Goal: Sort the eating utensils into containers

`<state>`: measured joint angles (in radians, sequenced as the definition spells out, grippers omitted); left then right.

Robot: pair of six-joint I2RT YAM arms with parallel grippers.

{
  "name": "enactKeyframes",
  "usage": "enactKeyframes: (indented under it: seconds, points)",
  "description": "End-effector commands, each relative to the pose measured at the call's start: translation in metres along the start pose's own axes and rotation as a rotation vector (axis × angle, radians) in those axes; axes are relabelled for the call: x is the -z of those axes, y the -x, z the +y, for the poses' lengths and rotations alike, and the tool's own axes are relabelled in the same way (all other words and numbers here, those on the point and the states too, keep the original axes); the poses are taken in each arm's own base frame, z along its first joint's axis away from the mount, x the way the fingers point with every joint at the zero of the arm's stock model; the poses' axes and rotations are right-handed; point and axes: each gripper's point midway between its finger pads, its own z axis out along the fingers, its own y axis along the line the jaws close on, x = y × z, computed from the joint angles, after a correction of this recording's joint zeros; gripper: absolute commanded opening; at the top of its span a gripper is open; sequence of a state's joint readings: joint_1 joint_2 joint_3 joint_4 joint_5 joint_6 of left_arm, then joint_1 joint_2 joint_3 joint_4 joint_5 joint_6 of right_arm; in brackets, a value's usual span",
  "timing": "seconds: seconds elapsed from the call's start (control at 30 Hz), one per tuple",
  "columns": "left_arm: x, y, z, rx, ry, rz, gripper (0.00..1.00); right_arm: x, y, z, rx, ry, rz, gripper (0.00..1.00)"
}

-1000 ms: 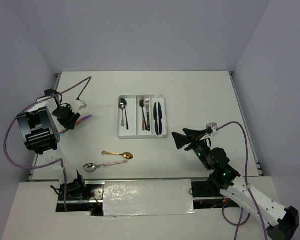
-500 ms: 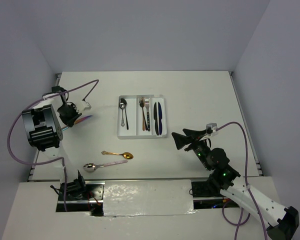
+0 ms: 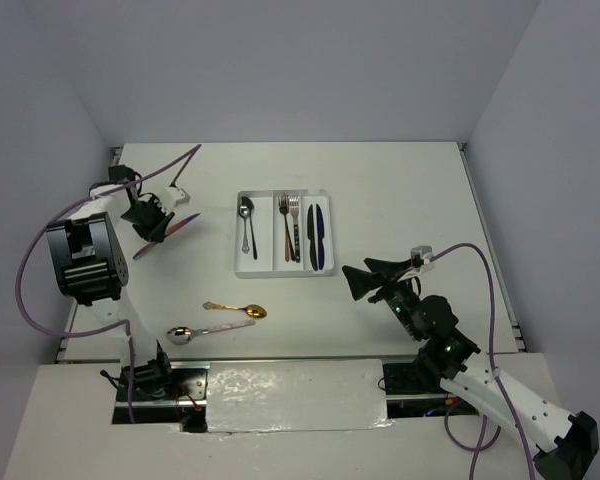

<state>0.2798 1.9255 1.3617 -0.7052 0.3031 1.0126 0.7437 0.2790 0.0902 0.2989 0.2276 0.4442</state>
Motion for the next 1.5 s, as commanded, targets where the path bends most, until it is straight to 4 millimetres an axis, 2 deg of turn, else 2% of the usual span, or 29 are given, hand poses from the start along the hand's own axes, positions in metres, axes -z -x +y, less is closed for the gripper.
enactKeyframes:
  seconds: [0.0, 0.07, 0.23, 0.33, 0.37, 0.4, 0.47, 0.5, 0.63, 0.77, 0.83, 0.9, 0.93, 1.0, 1.03, 1.07, 1.1, 1.17, 1.2, 1.27, 1.3, 1.33, 1.37, 1.47]
  points:
    - [0.032, 0.054, -0.005, 0.017, -0.004, -0.214, 0.0, -0.003, 0.01, 0.003, -0.003, 0.001, -0.03, 0.82]
    - [0.041, 0.063, -0.005, 0.009, -0.003, -0.247, 0.0, -0.003, 0.007, 0.006, -0.004, 0.017, -0.018, 0.82]
    - [0.046, 0.07, -0.009, 0.034, -0.009, -0.282, 0.0, -0.002, 0.007, 0.005, -0.005, 0.015, -0.021, 0.82]
    - [0.052, 0.081, 0.0, 0.107, 0.011, -0.311, 0.0, -0.002, 0.007, 0.006, -0.007, 0.02, -0.027, 0.82]
    - [0.054, 0.088, 0.007, 0.225, 0.033, -0.334, 0.0, -0.002, 0.006, 0.005, -0.005, 0.02, -0.024, 0.82]
    - [0.055, 0.094, 0.018, 0.262, 0.045, -0.346, 0.0, -0.003, 0.007, 0.006, -0.004, 0.021, -0.025, 0.82]
    - [0.065, 0.112, 0.022, 0.295, -0.007, -0.406, 0.0, -0.004, 0.006, 0.005, 0.0, 0.013, -0.017, 0.82]
    - [0.055, 0.114, 0.022, 0.319, -0.049, -0.407, 0.0, -0.005, 0.006, 0.004, 0.001, 0.005, -0.018, 0.82]
    - [0.053, 0.136, 0.032, 0.447, -0.107, -0.457, 0.0, -0.006, 0.004, 0.003, 0.004, 0.0, -0.012, 0.82]
    - [0.061, 0.173, 0.036, 0.534, -0.174, -0.542, 0.0, -0.007, 0.003, 0.003, 0.005, 0.0, -0.007, 0.82]
    - [0.064, 0.185, 0.04, 0.602, -0.174, -0.552, 0.0, -0.007, 0.003, 0.001, 0.005, -0.01, -0.009, 0.82]
    - [0.076, 0.214, 0.039, 0.606, -0.185, -0.614, 0.0, -0.007, 0.003, -0.004, 0.004, -0.036, -0.012, 0.82]
    - [0.087, 0.228, 0.033, 0.611, -0.183, -0.634, 0.0, -0.007, 0.002, -0.006, 0.004, -0.046, -0.009, 0.82]
    - [0.094, 0.251, 0.019, 0.632, -0.178, -0.653, 0.0, -0.007, 0.004, -0.009, 0.003, -0.061, -0.017, 0.82]
    - [0.103, 0.28, -0.002, 0.625, -0.207, -0.705, 0.0, -0.007, 0.005, -0.011, 0.0, -0.078, -0.024, 0.82]
    - [0.106, 0.294, -0.013, 0.629, -0.221, -0.725, 0.0, -0.007, 0.006, -0.013, -0.003, -0.087, -0.028, 0.82]
    - [0.104, 0.318, -0.036, 0.654, -0.224, -0.724, 0.0, -0.008, 0.009, -0.014, -0.006, -0.1, -0.036, 0.82]
    - [0.114, 0.343, -0.053, 0.675, -0.209, -0.755, 0.0, -0.008, 0.011, -0.021, -0.005, -0.139, -0.049, 0.82]
    - [0.113, 0.358, -0.07, 0.73, -0.221, -0.748, 0.0, -0.008, 0.014, -0.022, -0.006, -0.155, -0.056, 0.82]
    - [0.119, 0.371, -0.084, 0.807, -0.241, -0.765, 0.0, -0.006, 0.016, -0.031, -0.004, -0.211, -0.059, 0.82]
    - [0.117, 0.38, -0.1, 0.889, -0.272, -0.77, 0.0, -0.006, 0.02, -0.032, -0.008, -0.22, -0.069, 0.82]
    - [0.108, 0.371, -0.116, 0.936, -0.289, -0.755, 0.0, -0.005, 0.021, -0.032, -0.012, -0.223, -0.073, 0.82]
    - [0.116, 0.392, -0.132, 0.914, -0.326, -0.849, 0.0, -0.005, 0.022, -0.032, -0.017, -0.223, -0.075, 0.82]
    - [0.094, 0.392, -0.156, 1.006, -0.342, -0.846, 0.0, -0.003, 0.022, -0.029, -0.025, -0.204, -0.072, 0.82]
